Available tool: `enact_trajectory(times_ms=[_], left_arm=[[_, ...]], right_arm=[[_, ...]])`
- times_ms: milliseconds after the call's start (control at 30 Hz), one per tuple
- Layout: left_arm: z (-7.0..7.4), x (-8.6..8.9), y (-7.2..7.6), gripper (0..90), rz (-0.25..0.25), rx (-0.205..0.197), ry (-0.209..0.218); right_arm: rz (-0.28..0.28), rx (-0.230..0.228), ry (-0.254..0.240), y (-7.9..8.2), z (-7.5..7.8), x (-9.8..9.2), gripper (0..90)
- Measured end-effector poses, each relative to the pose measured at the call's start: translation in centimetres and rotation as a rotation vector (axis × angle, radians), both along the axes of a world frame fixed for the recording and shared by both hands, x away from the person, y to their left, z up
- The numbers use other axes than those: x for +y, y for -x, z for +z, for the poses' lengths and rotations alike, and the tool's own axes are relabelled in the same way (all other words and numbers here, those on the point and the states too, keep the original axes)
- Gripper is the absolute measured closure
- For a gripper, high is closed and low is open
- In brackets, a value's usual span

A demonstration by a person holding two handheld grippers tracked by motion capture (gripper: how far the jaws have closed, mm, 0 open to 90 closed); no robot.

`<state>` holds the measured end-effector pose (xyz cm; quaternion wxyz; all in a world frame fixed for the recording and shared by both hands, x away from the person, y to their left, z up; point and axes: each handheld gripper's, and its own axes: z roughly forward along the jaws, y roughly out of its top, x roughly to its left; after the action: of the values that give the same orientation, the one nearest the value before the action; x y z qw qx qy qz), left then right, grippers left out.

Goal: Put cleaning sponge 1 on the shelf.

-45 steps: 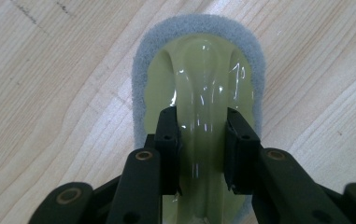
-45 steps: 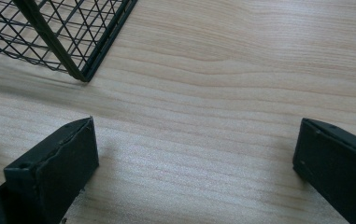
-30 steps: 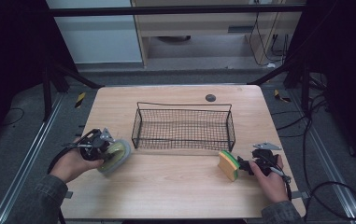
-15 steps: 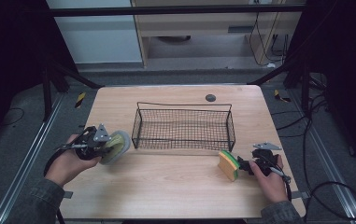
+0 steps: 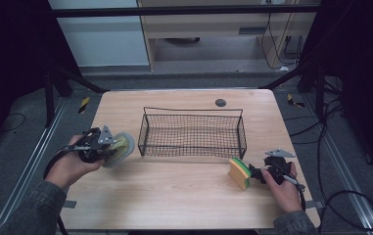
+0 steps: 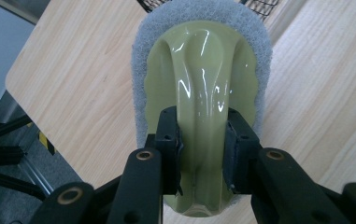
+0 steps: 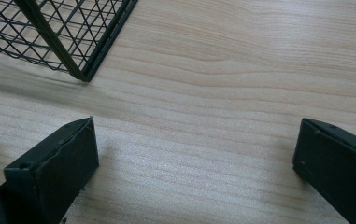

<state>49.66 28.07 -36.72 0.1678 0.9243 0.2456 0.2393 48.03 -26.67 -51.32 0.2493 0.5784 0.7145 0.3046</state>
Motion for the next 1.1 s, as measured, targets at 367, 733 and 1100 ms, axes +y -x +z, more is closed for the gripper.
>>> enact_trajectory(times_ms=[367, 733, 1100], left_arm=[[1.6, -0.3, -0.6, 70.5, 0.009, -0.045, 0.010], [4.3, -1.1, -1.1, 70.4, -0.005, -0.100, -0.002], [5.9, -2.7, -2.1, 70.4, -0.041, -0.127, -0.019]], right_arm=[[0.001, 0.000, 0.000, 0.0, 0.0, 0.0, 0.4], [0.001, 0.000, 0.000, 0.0, 0.0, 0.0, 0.4], [0.003, 0.001, -0.002, 0.0, 0.0, 0.0, 0.4]])
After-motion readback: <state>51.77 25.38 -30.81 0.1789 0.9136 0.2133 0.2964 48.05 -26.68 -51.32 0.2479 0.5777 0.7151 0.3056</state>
